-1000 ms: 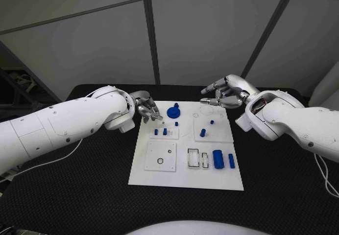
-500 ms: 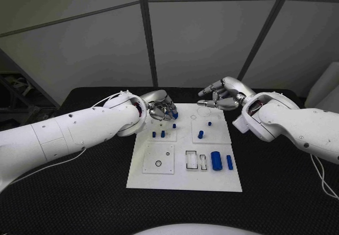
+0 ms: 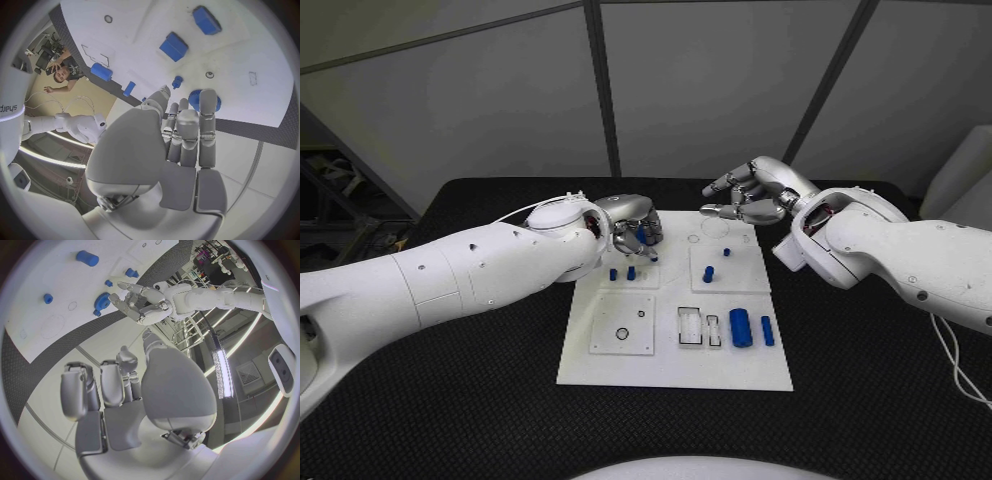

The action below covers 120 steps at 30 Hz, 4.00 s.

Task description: Assemble the parts on the task board

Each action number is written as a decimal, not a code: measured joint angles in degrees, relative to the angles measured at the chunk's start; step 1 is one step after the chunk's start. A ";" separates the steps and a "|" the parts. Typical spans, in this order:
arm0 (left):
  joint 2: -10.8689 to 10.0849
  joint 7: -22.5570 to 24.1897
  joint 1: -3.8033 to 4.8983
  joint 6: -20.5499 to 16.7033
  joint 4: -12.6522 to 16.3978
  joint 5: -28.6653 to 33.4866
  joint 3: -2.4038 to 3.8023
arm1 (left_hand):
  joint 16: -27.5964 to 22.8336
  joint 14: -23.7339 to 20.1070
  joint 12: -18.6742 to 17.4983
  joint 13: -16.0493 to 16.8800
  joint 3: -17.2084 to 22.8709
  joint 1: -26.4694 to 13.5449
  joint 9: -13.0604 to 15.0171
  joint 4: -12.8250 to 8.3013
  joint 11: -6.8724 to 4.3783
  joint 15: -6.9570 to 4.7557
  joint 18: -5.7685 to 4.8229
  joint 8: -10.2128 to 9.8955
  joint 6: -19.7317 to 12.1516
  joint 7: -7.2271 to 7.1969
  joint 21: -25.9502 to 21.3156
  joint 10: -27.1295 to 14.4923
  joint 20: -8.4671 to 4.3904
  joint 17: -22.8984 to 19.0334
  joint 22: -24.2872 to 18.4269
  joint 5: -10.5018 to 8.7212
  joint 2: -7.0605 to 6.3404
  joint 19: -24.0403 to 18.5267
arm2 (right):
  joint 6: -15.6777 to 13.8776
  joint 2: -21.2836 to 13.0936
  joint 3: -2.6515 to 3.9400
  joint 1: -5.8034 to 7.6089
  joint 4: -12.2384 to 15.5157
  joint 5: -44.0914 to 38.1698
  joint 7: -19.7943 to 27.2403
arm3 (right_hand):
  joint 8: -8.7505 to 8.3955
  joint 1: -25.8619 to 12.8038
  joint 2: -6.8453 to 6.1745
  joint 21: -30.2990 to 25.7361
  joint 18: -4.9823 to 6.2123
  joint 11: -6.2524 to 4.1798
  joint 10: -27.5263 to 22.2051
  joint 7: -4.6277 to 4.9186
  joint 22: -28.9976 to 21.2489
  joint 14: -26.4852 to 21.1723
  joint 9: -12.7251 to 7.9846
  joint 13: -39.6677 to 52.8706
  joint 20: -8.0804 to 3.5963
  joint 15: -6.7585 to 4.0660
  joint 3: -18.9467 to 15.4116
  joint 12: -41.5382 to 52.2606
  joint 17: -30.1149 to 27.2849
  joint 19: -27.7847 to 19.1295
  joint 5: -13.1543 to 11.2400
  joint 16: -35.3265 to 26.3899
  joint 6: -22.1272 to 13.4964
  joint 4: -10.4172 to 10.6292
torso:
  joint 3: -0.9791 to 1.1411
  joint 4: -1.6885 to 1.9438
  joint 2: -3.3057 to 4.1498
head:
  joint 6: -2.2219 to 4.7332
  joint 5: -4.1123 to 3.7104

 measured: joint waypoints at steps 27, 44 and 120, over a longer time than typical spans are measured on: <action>2.84 -0.13 -0.96 4.13 -3.54 -3.38 -0.04 | 5.74 1.03 0.63 -2.42 1.97 0.17 -1.99 -2.15 -0.59 0.21 -0.07 0.54 2.15 -0.11 6.15 2.26 0.10 5.31 6.76 0.45 1.06 2.56 | 0.00 0.25 0.00 0.00 0.01 -0.22 -0.04 | 0.00 0.00 0.00 0.00 0.00 0.00 0.00 0.00 0.00 0.00 -0.04 0.01 0.00 0.00 0.00 0.00 0.01 0.00 0.00 0.00 0.00 0.00 | 0.00 0.08 -0.05 | -0.41 0.02; 4.06 -0.20 -1.00 4.42 -5.31 -3.52 0.14 | 7.60 1.23 0.85 -2.50 5.45 1.00 -3.00 -3.86 -0.31 0.41 -1.37 0.54 2.87 0.20 9.07 3.57 0.57 6.66 9.94 -1.34 2.34 3.93 | 0.01 0.34 0.00 0.00 0.07 -0.30 -0.06 | 0.00 0.01 0.00 0.00 0.00 0.00 0.00 0.00 0.00 0.00 -0.03 0.01 0.00 0.00 0.00 0.00 0.01 0.00 0.00 0.00 0.00 0.00 | -0.01 0.08 -0.07 | -0.54 -0.19; -5.88 -2.71 -3.72 4.11 1.78 1.71 4.73 | 8.08 1.23 1.31 -2.43 9.52 -1.66 -4.07 -6.36 -0.77 0.41 -1.35 1.11 5.50 0.22 12.81 5.92 0.11 4.63 14.28 -1.41 2.24 5.62 | 0.17 0.70 0.00 -0.02 -0.50 -0.37 -0.07 | 0.00 0.01 -0.01 0.01 0.00 0.01 0.00 0.00 0.00 0.00 -0.01 0.24 0.00 0.00 0.19 0.01 0.01 0.00 0.00 0.00 0.00 -0.19 | -0.07 0.36 -0.27 | -0.15 0.30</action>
